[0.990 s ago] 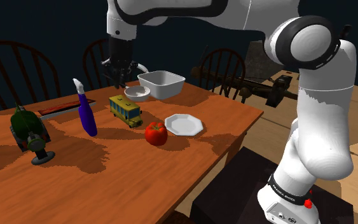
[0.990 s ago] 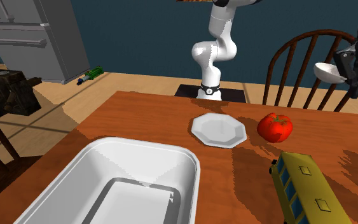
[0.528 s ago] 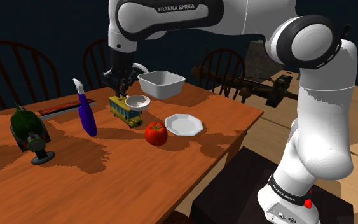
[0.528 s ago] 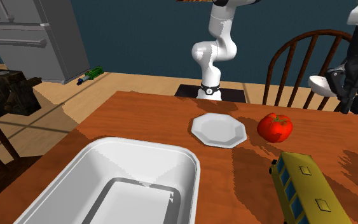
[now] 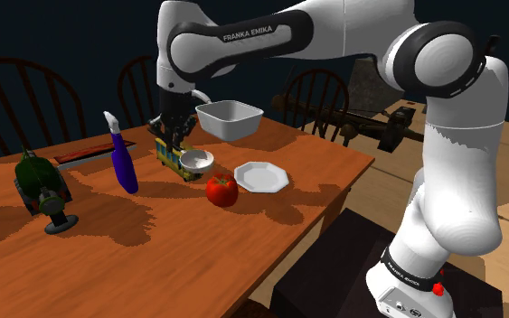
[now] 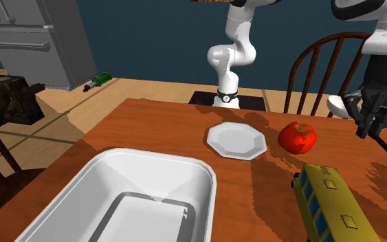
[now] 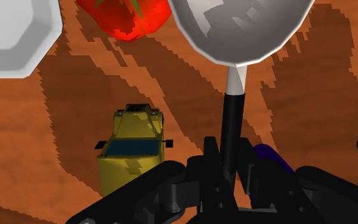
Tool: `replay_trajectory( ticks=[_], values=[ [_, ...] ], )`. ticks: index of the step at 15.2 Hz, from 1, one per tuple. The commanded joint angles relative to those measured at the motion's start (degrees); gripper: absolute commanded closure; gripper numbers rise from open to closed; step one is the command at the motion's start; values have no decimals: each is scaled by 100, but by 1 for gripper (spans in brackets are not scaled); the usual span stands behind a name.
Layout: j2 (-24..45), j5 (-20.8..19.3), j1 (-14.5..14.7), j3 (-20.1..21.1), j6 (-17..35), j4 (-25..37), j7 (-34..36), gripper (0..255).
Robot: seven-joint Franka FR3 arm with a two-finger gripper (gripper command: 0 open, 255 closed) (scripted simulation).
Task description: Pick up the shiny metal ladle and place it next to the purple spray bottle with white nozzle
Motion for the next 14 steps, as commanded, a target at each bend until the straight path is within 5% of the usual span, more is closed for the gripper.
replay_trajectory(
  ticks=[1,14],
  values=[
    [21,-1,-5,-4,150,-126,-8,255],
    [244,-36,-3,-20,1063,-818,-6,255]
  ],
)
